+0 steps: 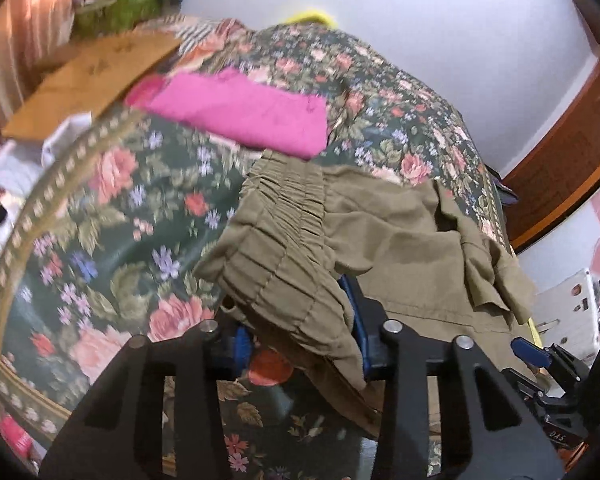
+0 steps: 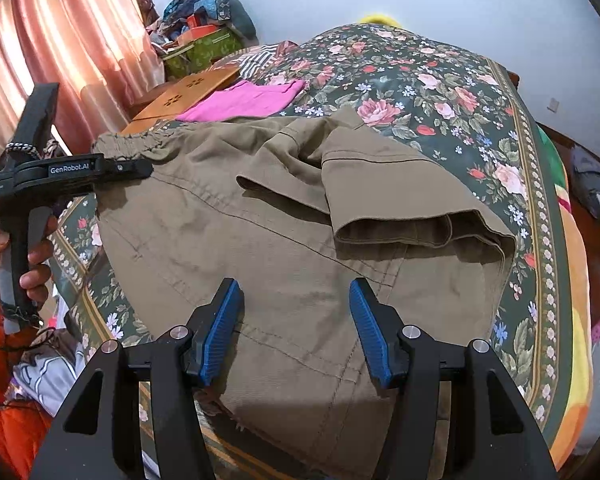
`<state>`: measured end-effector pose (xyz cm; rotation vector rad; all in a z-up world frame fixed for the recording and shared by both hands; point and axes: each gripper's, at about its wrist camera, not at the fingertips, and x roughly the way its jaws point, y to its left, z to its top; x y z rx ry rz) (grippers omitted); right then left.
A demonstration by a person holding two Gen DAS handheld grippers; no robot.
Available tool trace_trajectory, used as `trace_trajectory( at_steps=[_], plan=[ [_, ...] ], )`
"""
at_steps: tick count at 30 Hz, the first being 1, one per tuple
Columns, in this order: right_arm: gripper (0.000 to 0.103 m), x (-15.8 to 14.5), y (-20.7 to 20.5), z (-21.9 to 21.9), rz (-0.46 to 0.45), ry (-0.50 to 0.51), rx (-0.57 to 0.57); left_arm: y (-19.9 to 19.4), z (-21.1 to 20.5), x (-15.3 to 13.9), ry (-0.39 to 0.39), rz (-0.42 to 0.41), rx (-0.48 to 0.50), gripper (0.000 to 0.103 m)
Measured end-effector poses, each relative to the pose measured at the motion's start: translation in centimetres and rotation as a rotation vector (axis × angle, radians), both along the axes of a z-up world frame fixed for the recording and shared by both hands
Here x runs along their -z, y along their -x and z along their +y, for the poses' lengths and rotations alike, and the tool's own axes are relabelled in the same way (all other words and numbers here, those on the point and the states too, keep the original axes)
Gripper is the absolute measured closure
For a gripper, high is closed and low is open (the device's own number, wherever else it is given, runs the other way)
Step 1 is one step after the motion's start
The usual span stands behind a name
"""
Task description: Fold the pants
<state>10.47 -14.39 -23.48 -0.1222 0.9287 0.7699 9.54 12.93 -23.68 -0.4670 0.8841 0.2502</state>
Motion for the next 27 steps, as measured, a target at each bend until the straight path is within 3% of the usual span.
trace_trajectory(
  at_steps=[15,23,27],
  plan=[
    [0.049,-1.3,0.3,-3.4,0.044,-0.041,0.082,-0.6,-4.7,-7.9,-0.236,-0.172,0.14,0.071],
    [0.049,0.0,0.1,-5.6,0.069,-0.014,0.145,-1.4,-8.6,-10.4,-0.33,-0.238,0.248,0.072],
    [0.047,0.7,0.1,-5.8,0.091,-0.057,0.152,-2.0,-10.9,-11.2,-0.364,-0.263,0.314,0.072]
  ],
)
